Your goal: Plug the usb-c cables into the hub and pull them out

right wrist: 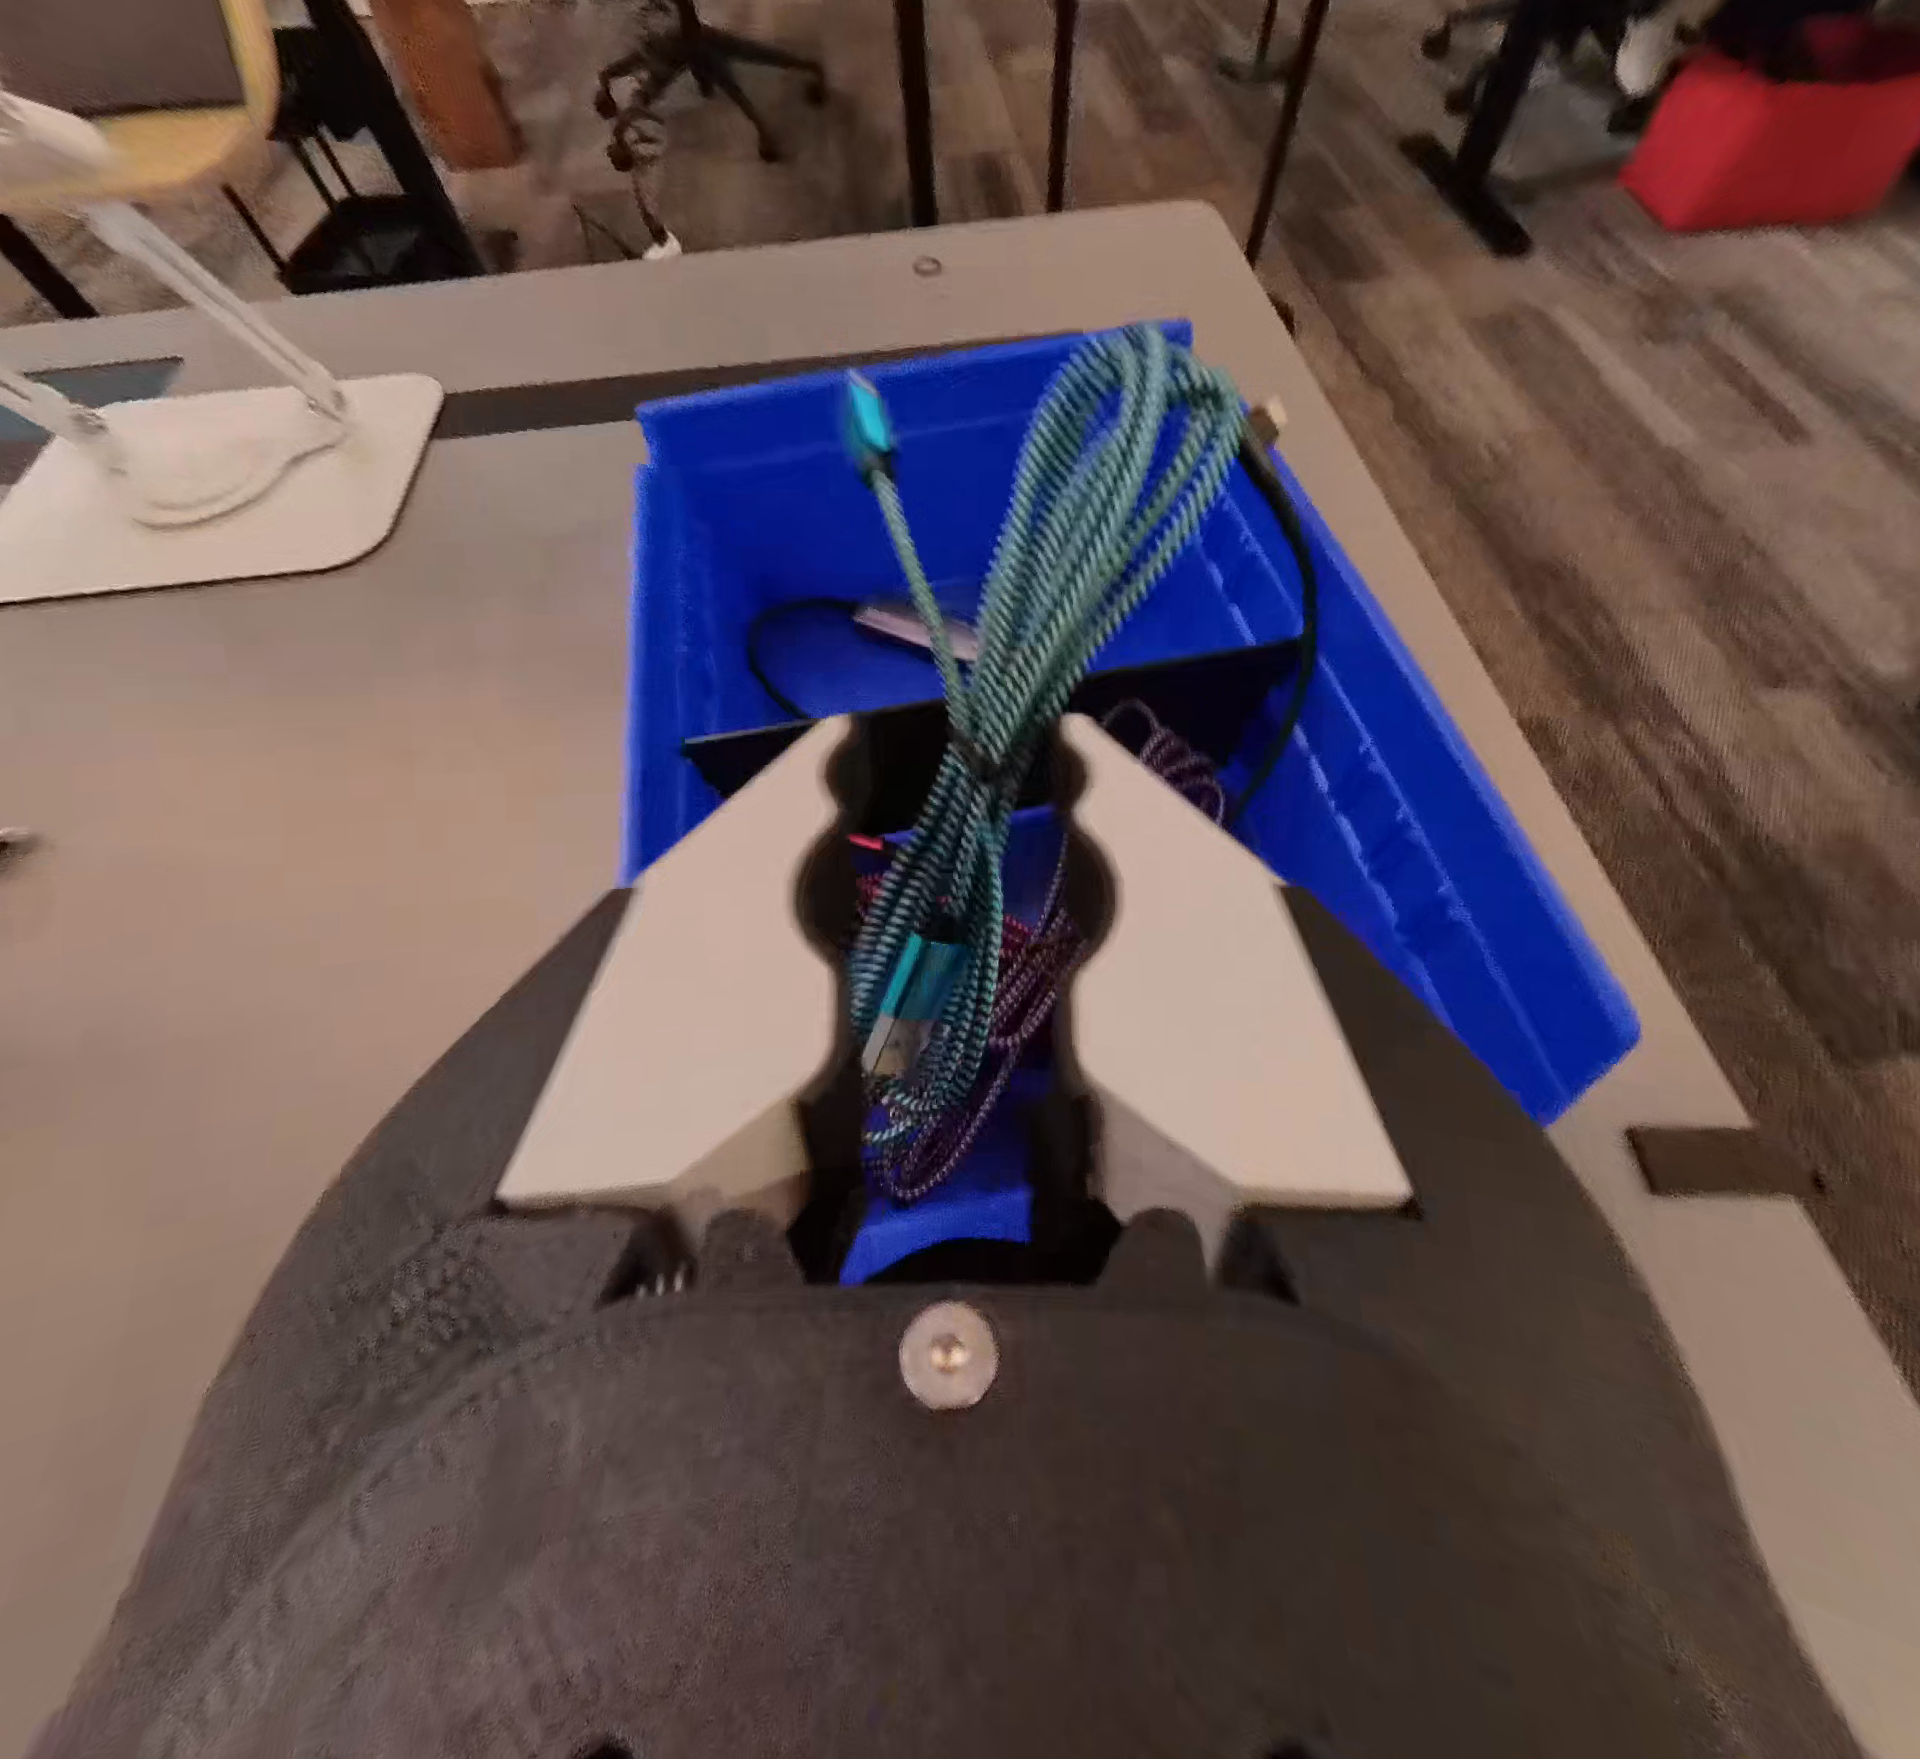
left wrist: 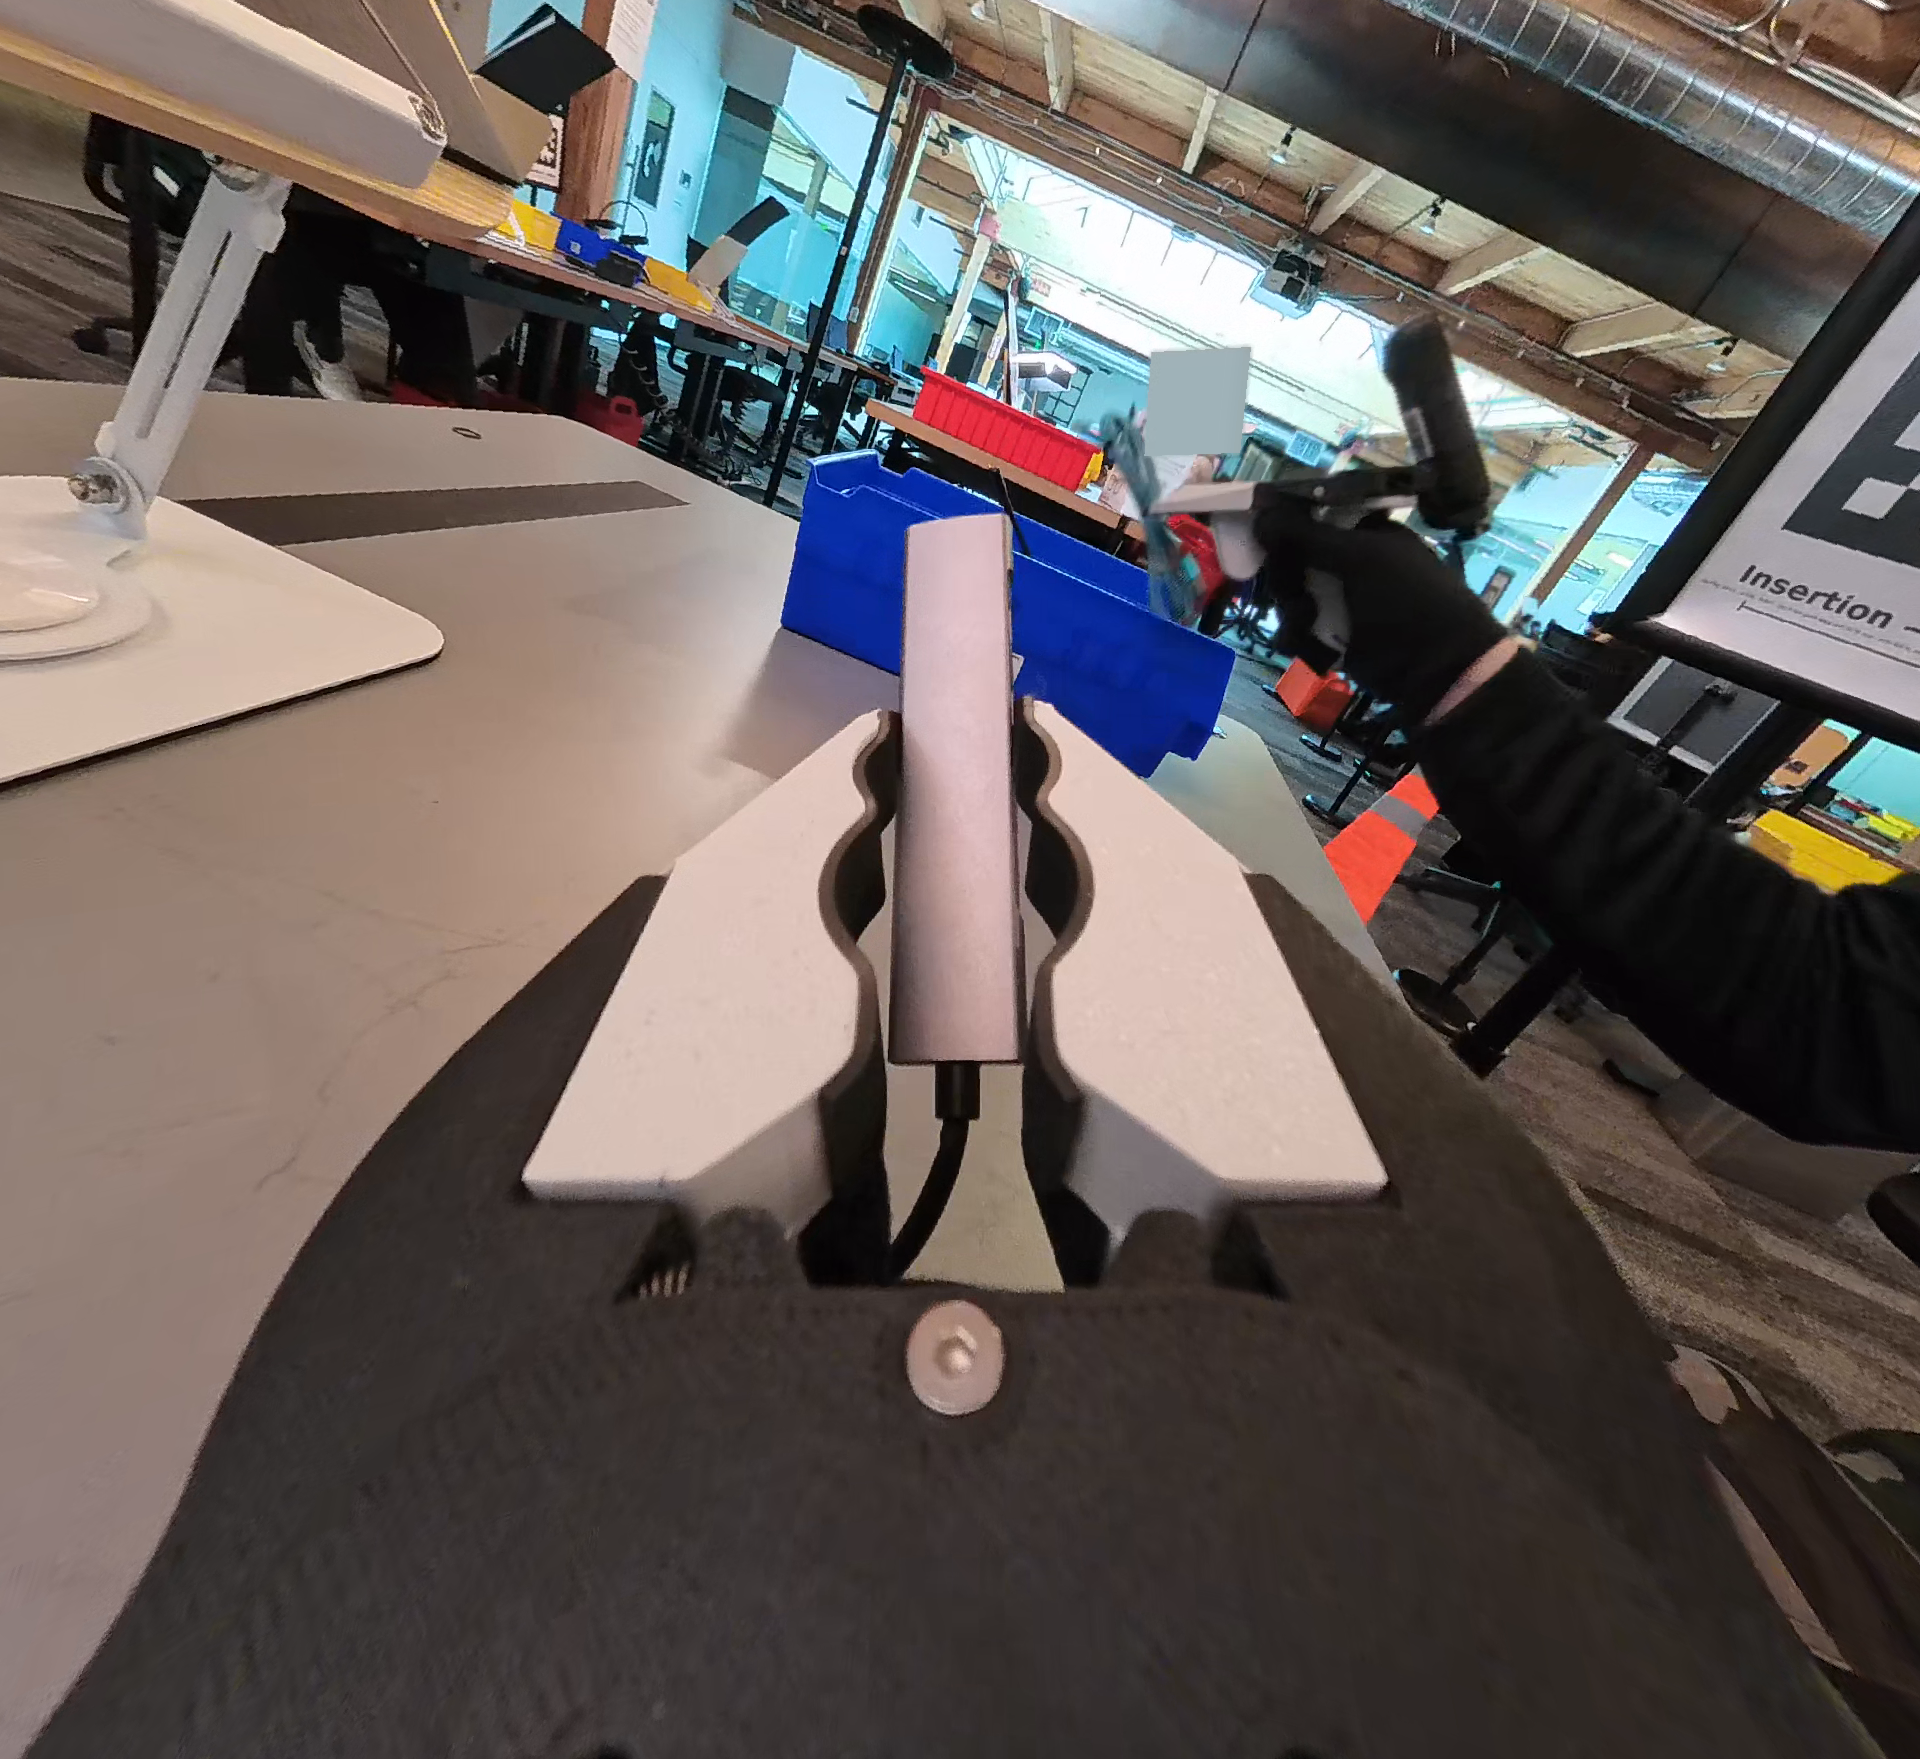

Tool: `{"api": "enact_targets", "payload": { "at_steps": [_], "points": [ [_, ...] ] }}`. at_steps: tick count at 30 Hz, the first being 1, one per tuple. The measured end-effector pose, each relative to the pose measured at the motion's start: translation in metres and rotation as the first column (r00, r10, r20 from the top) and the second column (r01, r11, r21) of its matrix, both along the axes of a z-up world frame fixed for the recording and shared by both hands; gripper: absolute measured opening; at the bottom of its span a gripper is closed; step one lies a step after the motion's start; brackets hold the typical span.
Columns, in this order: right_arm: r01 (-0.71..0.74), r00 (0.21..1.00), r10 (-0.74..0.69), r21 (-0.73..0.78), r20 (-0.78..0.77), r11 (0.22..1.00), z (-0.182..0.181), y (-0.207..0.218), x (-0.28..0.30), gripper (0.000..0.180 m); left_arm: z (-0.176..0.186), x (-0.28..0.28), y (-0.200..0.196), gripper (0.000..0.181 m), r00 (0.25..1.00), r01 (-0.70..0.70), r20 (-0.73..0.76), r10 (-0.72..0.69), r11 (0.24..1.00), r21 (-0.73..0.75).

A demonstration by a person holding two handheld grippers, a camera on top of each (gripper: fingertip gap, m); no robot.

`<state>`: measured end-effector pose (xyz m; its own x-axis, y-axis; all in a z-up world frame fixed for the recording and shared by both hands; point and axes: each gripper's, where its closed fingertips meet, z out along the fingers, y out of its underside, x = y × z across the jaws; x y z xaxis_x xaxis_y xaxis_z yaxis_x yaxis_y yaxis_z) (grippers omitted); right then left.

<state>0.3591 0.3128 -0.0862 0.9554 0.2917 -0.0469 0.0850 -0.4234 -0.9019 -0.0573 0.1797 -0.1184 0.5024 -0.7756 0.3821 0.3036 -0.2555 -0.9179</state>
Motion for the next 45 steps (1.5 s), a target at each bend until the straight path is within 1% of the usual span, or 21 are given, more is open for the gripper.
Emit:
{"api": "enact_targets", "payload": {
  "at_steps": [1,3,4,6,8,10,11,13,15,17,19,20,24,27,28,31,33,35,38,41,45],
  "points": [
    [0.016,1.000,-0.016,0.008,-0.009,1.000,-0.004,0.001,0.001,0.053,0.000,0.000,0.000,0.020,1.000,0.001,0.000,-0.001,1.000,0.000],
    [0.027,1.000,-0.027,0.029,-0.009,0.999,-0.003,-0.001,-0.002,0.075,0.000,0.001,-0.001,0.020,1.000,0.005,-0.002,-0.005,1.000,0.000],
    [0.022,1.000,-0.022,0.047,-0.008,0.999,0.002,-0.003,-0.006,0.077,0.000,0.001,-0.001,0.020,1.000,0.007,-0.004,-0.007,1.000,0.000],
    [-0.057,0.998,0.055,0.128,0.015,0.990,0.025,-0.014,-0.032,0.067,-0.001,0.003,-0.002,0.020,1.000,0.016,-0.011,-0.016,1.000,0.001],
    [-0.253,0.965,0.234,0.192,0.115,0.948,0.049,-0.035,-0.089,0.059,-0.002,0.007,-0.003,0.020,0.999,0.031,-0.029,-0.031,1.000,0.001],
    [-0.510,0.853,0.467,0.182,0.233,0.841,0.054,-0.067,-0.165,0.056,-0.003,0.012,-0.007,0.020,0.997,0.063,-0.037,-0.063,0.998,0.006],
    [-0.629,0.767,0.580,0.139,0.276,0.765,0.047,-0.085,-0.202,0.058,-0.003,0.015,-0.009,0.020,0.996,0.079,-0.042,-0.079,0.997,0.008],
    [-0.763,0.625,0.719,0.044,0.303,0.645,0.024,-0.108,-0.261,0.066,-0.002,0.020,-0.014,0.019,0.993,0.108,-0.057,-0.107,0.994,0.022],
    [-0.842,0.526,0.825,-0.012,0.206,0.540,0.003,-0.123,-0.308,0.067,-0.001,0.025,-0.019,0.020,0.988,0.146,-0.057,-0.144,0.989,0.031],
    [-0.888,0.456,0.889,-0.040,0.045,0.458,-0.013,-0.130,-0.341,0.070,0.003,0.027,-0.025,0.020,0.982,0.185,-0.031,-0.184,0.982,0.041],
    [-0.933,0.359,0.926,-0.010,-0.116,0.360,-0.016,-0.141,-0.364,0.065,0.005,0.027,-0.027,0.020,0.979,0.203,-0.017,-0.203,0.978,0.043],
    [-0.942,0.327,0.930,0.018,-0.170,0.335,-0.014,-0.144,-0.371,0.061,0.005,0.028,-0.029,0.020,0.975,0.222,-0.016,-0.221,0.974,0.042],
    [-0.955,0.273,0.928,0.048,-0.253,0.294,-0.014,-0.148,-0.387,0.047,0.004,0.033,-0.032,0.020,0.968,0.252,-0.024,-0.251,0.967,0.044],
    [-0.965,0.215,0.909,0.068,-0.357,0.255,-0.014,-0.154,-0.392,0.023,0.006,0.031,-0.032,0.020,0.968,0.249,-0.011,-0.249,0.967,0.048],
    [-0.965,0.200,0.905,0.083,-0.376,0.248,-0.013,-0.155,-0.392,0.022,0.007,0.031,-0.032,0.020,0.967,0.253,-0.006,-0.253,0.966,0.050],
    [-0.963,0.186,0.908,0.113,-0.376,0.244,-0.011,-0.157,-0.392,0.021,0.008,0.032,-0.033,0.020,0.967,0.256,0.001,-0.256,0.965,0.057],
    [-0.960,0.194,0.901,0.114,-0.388,0.255,-0.010,-0.156,-0.392,0.020,0.009,0.031,-0.031,0.020,0.968,0.248,0.019,-0.250,0.967,0.053],
    [-0.951,0.207,0.901,0.136,-0.381,0.276,-0.003,-0.151,-0.389,0.020,0.014,0.025,-0.027,0.023,0.972,0.225,0.060,-0.229,0.973,0.060],
    [-0.926,0.247,0.894,0.180,-0.373,0.331,0.019,-0.137,-0.376,0.020,0.023,0.010,-0.022,0.033,0.973,0.179,0.135,-0.188,0.981,0.076],
    [-0.895,0.318,0.894,0.213,-0.314,0.393,0.050,-0.115,-0.355,0.020,0.025,0.001,-0.016,0.036,0.975,0.133,0.169,-0.144,0.988,0.073],
    [-0.831,0.445,0.874,0.273,-0.196,0.484,0.109,-0.078,-0.315,0.020,0.026,-0.008,-0.011,0.033,0.974,0.097,0.201,-0.108,0.993,0.062]
  ]
}}
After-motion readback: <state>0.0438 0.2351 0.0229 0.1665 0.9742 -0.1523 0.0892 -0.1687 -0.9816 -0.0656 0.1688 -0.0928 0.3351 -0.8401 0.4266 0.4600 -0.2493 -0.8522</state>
